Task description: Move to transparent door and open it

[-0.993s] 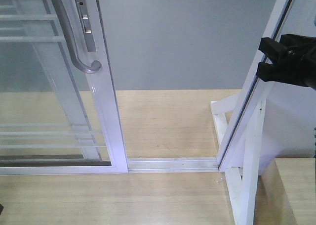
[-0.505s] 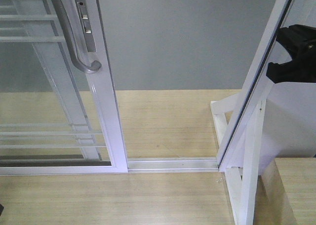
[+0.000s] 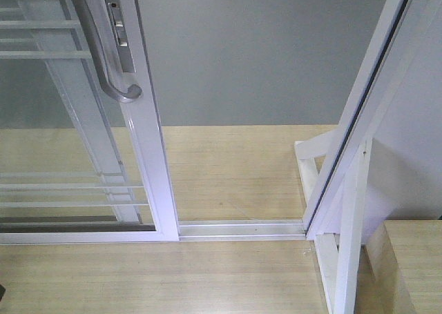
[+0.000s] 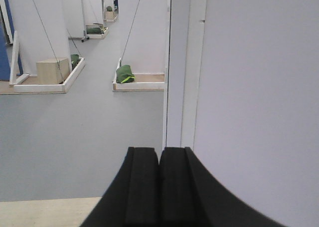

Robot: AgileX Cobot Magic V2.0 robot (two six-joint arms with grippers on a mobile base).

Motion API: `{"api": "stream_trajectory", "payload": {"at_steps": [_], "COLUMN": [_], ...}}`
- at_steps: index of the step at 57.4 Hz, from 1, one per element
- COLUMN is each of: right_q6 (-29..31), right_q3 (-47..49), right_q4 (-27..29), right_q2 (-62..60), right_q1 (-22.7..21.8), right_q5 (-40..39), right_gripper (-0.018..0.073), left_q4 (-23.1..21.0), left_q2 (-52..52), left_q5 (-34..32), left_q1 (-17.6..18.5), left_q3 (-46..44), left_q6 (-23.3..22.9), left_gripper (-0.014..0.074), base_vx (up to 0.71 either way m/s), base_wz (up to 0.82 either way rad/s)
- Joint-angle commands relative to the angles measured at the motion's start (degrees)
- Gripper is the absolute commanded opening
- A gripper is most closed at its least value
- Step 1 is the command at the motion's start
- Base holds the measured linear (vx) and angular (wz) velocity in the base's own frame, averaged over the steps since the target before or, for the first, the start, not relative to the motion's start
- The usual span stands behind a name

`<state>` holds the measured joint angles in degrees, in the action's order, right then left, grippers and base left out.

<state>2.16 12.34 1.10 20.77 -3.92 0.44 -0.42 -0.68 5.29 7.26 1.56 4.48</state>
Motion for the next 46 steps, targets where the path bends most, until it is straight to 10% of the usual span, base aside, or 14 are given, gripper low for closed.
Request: {"api": "stream_trajectory", "payload": {"at_steps": [1, 46], "right_q6": [0.61, 2.76], "right_q3": [-3.35, -14.86], "right_q4": [-1.43, -1.10], "right_q2": [-4.92, -21.91], "right_q1": [-0.67, -0.48], "right_q5": [-4.59, -1.08], "right_gripper": [-0.0005, -0.0005], "left_q4": [-0.22, -0.22], "left_q2": [-0.64, -0.64], "left_q5": [-4.60, -4.53], "left_q1": [0.00, 0.00], "left_q3": [1.29, 1.29], "left_q6": [-0.38, -0.38], "left_gripper": [-0.0005, -0.0005], "base_vx": [0.00, 0.00], "base_wz": [0.00, 0.00]}}
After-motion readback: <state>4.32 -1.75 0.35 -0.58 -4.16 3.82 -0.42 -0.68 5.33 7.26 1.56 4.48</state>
